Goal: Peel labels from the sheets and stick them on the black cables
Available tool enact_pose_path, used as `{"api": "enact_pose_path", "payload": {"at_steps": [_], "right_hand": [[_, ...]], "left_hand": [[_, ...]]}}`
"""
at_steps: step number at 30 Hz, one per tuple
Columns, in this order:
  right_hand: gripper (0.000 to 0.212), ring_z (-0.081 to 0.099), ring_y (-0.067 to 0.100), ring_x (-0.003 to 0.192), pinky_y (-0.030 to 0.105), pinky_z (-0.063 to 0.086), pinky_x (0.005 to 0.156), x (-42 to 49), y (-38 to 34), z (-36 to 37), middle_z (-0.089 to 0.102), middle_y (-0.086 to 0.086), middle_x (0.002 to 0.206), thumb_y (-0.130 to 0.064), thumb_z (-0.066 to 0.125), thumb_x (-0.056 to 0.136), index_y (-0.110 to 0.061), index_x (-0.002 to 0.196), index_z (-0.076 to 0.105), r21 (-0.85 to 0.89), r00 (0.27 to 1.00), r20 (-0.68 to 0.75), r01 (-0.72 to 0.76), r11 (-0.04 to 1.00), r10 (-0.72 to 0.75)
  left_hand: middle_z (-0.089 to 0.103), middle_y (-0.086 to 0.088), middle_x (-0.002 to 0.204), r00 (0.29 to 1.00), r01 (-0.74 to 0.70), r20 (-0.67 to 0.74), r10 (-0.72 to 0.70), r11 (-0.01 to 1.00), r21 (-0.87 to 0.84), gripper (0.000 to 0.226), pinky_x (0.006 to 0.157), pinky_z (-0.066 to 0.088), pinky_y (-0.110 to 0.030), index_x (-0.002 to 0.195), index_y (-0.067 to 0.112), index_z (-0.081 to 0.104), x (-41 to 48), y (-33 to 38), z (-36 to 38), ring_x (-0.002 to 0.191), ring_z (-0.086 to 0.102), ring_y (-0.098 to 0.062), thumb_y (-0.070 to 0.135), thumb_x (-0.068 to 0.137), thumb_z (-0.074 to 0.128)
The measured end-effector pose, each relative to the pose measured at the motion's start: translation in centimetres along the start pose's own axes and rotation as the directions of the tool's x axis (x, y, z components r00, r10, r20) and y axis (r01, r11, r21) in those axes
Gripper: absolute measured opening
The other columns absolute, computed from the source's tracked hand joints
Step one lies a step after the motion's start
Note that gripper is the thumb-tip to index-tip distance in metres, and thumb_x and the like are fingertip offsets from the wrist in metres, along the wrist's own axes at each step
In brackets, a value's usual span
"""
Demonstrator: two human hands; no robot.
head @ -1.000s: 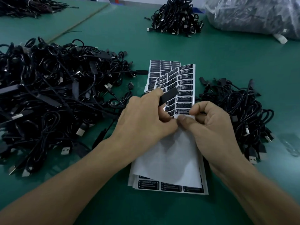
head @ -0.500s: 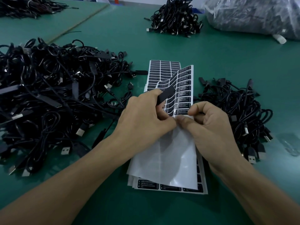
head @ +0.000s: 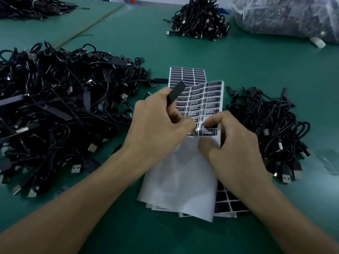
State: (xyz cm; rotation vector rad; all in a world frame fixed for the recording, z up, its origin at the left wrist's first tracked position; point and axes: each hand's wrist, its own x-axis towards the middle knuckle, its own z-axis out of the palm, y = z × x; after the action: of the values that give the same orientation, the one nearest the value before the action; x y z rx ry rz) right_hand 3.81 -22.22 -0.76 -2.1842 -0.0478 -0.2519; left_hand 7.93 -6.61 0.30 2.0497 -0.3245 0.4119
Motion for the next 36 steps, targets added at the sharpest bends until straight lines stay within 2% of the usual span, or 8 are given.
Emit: {"api": "enact_pose_path", "payload": {"at_steps": [5, 8, 13, 16, 19, 22, 31, 36], "right_hand": [[0.033, 0.045, -0.004, 0.09, -0.003, 0.031, 0.077, -0.05, 0.22, 0.2, 0.04, -0.023, 0.098, -0.022, 0.066, 0.087, -0.035, 0.115, 0.055, -0.239, 0.998, 0.045, 0.041, 0.97, -0.031], [0.045, 0.035, 0.008, 0.102, 0.006, 0.029, 0.077, -0.26, 0.41, 0.31, 0.035, -0.012, 0.107, -0.032, 0.063, 0.087, -0.033, 0.131, 0.053, -0.326, 0.998, 0.056, 0.053, 0.944, -0.037], [0.052, 0.017, 0.01, 0.13, 0.042, 0.027, 0.105, -0.55, 0.26, 0.37, 0.024, 0.001, 0.149, -0.034, 0.072, 0.084, -0.029, 0.132, 0.053, -0.436, 0.995, -0.008, 0.083, 0.896, -0.096], [0.042, 0.036, 0.017, 0.111, 0.033, 0.028, 0.09, -0.5, -0.19, 0.42, 0.049, 0.003, 0.121, -0.026, 0.082, 0.074, -0.02, 0.111, 0.064, -0.403, 0.967, -0.072, 0.197, 0.894, -0.245], [0.029, 0.046, 0.015, 0.09, 0.022, 0.029, 0.076, -0.34, -0.46, 0.56, 0.054, -0.005, 0.094, -0.02, 0.083, 0.072, -0.017, 0.092, 0.063, -0.343, 0.951, -0.089, 0.251, 0.905, -0.298], [0.02, 0.051, 0.018, 0.078, 0.02, 0.035, 0.07, -0.1, -0.34, 0.42, 0.058, -0.003, 0.081, -0.015, 0.082, 0.075, -0.014, 0.082, 0.064, -0.326, 0.939, -0.119, 0.269, 0.906, -0.322], [0.013, 0.062, 0.024, 0.075, 0.042, 0.054, 0.069, -0.09, -0.03, 0.51, 0.07, 0.004, 0.081, -0.016, 0.082, 0.082, -0.009, 0.091, 0.076, -0.34, 0.924, -0.134, 0.296, 0.893, -0.358], [0.005, 0.062, 0.022, 0.078, 0.043, 0.054, 0.072, 0.0, 0.0, 0.49, 0.069, 0.001, 0.081, -0.011, 0.077, 0.085, -0.012, 0.089, 0.075, -0.331, 0.926, -0.125, 0.299, 0.895, -0.356]], "left_hand": [[0.05, 0.013, 0.051, 1.0, 0.011, -0.006, -0.011, 1.0, 0.002, 0.035, 0.047, 0.036, -0.018, 0.066, 0.026, 0.027, -0.13, -0.27, 0.08, 0.048, 0.039, -0.006, 0.022, 0.065, 0.062], [0.048, 0.014, 0.05, 1.0, 0.01, 0.016, -0.011, 0.998, 0.056, 0.037, 0.048, 0.038, -0.025, 0.063, 0.029, 0.026, -0.19, -0.23, 0.25, 0.048, 0.039, -0.007, 0.022, 0.064, 0.063], [0.062, 0.002, 0.056, 0.999, 0.042, 0.029, -0.044, 0.998, 0.045, 0.039, 0.052, 0.045, -0.039, 0.062, 0.03, 0.028, -0.28, 0.1, 0.18, 0.05, 0.041, -0.009, 0.024, 0.064, 0.066], [0.068, 0.003, 0.061, 0.997, 0.051, 0.048, -0.054, 0.996, 0.067, 0.033, 0.052, 0.043, -0.035, 0.062, 0.03, 0.032, -0.36, 0.26, 0.36, 0.052, 0.048, -0.013, 0.03, 0.062, 0.065], [0.07, 0.002, 0.063, 0.997, 0.054, 0.053, -0.057, 0.997, 0.063, 0.033, 0.056, 0.049, -0.041, 0.064, 0.026, 0.031, -0.44, 0.53, 0.5, 0.06, 0.06, -0.021, 0.038, 0.059, 0.061], [0.067, -0.003, 0.062, 0.997, 0.063, 0.048, -0.064, 0.998, 0.025, 0.032, 0.055, 0.049, -0.045, 0.063, 0.028, 0.028, -0.54, 0.64, 0.6, 0.053, 0.049, -0.018, 0.04, 0.057, 0.057], [0.067, -0.008, 0.064, 0.994, 0.085, 0.072, -0.084, 0.996, 0.0, 0.034, 0.052, 0.044, -0.04, 0.067, 0.028, 0.027, -0.54, 0.42, 0.61, 0.051, 0.041, -0.009, 0.03, 0.063, 0.061], [0.068, -0.012, 0.067, 0.992, 0.098, 0.075, -0.097, 0.995, -0.008, 0.033, 0.055, 0.047, -0.047, 0.068, 0.026, 0.028, -0.48, 0.39, 0.5, 0.061, 0.055, -0.03, 0.027, 0.063, 0.061]]}}
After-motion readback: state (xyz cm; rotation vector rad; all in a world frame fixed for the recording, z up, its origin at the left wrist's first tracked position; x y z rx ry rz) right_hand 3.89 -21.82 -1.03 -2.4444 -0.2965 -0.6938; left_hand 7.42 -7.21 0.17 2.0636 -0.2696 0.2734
